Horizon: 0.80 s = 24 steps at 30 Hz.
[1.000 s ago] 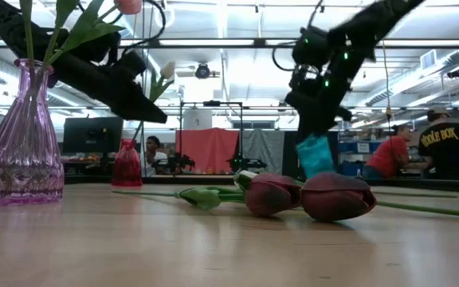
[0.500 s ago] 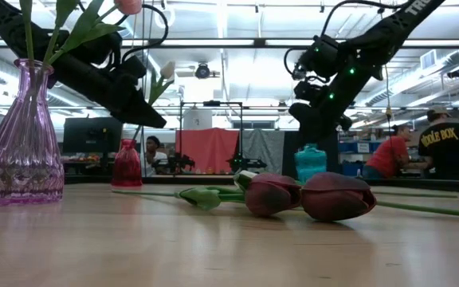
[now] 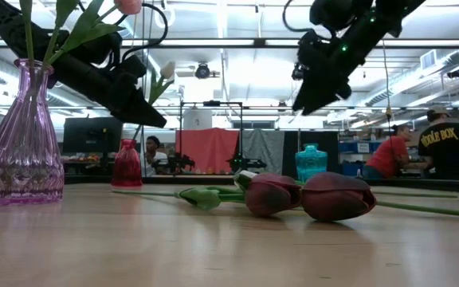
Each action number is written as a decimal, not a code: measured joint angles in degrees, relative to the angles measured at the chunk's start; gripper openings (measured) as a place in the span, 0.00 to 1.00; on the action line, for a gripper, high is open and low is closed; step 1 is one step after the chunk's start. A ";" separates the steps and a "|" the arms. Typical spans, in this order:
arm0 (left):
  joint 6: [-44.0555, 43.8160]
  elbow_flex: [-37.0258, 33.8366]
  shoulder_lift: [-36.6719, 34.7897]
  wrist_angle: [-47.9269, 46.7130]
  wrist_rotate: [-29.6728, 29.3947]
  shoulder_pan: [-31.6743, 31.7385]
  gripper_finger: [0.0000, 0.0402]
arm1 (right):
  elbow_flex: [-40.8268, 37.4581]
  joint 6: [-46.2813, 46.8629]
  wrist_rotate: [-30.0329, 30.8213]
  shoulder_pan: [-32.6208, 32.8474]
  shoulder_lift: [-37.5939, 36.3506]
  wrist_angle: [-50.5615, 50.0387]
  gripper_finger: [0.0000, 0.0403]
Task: Sort flowers into vase by color
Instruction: Put the top red flower into the blue vase
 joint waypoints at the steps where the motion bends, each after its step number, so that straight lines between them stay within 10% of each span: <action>1: 0.02 0.00 0.00 0.26 0.24 0.00 0.56 | -0.01 1.91 -1.44 1.60 0.86 -1.13 0.66; 24: 0.02 0.02 0.00 -0.44 0.59 0.00 0.56 | 0.02 4.59 -3.20 7.36 23.57 -6.50 0.41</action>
